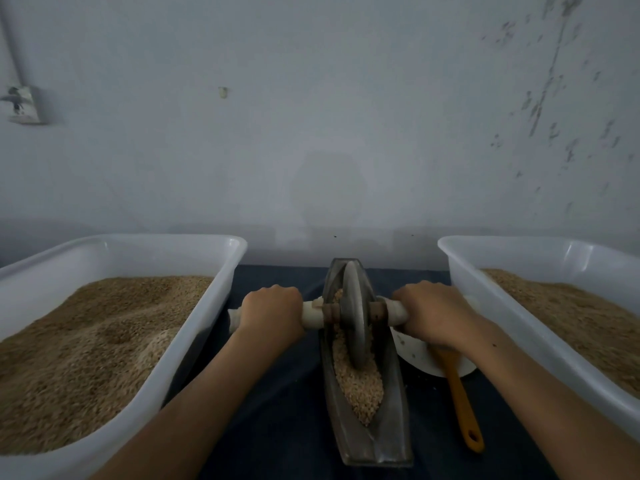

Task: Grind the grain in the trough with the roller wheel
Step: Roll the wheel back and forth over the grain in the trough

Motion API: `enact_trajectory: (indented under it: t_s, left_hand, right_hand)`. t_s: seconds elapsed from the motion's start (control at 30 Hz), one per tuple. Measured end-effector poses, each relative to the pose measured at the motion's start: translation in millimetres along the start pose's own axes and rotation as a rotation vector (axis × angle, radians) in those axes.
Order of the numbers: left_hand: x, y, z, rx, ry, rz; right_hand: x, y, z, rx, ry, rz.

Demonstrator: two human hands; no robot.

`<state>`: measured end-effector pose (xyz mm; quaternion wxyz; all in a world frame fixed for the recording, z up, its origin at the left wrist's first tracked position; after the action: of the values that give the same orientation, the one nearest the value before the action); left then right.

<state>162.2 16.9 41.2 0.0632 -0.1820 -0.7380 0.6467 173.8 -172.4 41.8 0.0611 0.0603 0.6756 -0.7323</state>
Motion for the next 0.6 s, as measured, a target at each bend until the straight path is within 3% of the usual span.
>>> enact_trajectory:
  t_s: [0.13, 0.23, 0.6]
  left_hand:
    - [0, 2, 2, 0.008, 0.034, -0.091]
    - [-1, 5, 1, 0.024, 0.037, -0.120]
    - [-1, -3, -3, 0.018, -0.014, 0.088]
  right_hand:
    - [2, 11, 3, 0.003, -0.004, -0.239]
    - [2, 13, 3, 0.003, -0.001, -0.252]
    - [3, -11, -2, -0.054, 0.006, 0.215]
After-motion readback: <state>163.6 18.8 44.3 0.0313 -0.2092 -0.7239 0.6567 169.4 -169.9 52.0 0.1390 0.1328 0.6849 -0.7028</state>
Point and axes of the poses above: each hand's wrist, its own x-axis away from the middle knuckle, its own y-axis out of the palm, z = x × y, the point moved 9 cm from there along -x, towards the middle knuckle, and after that the axes turned 15 degrees about y, right-handed, at the moved point
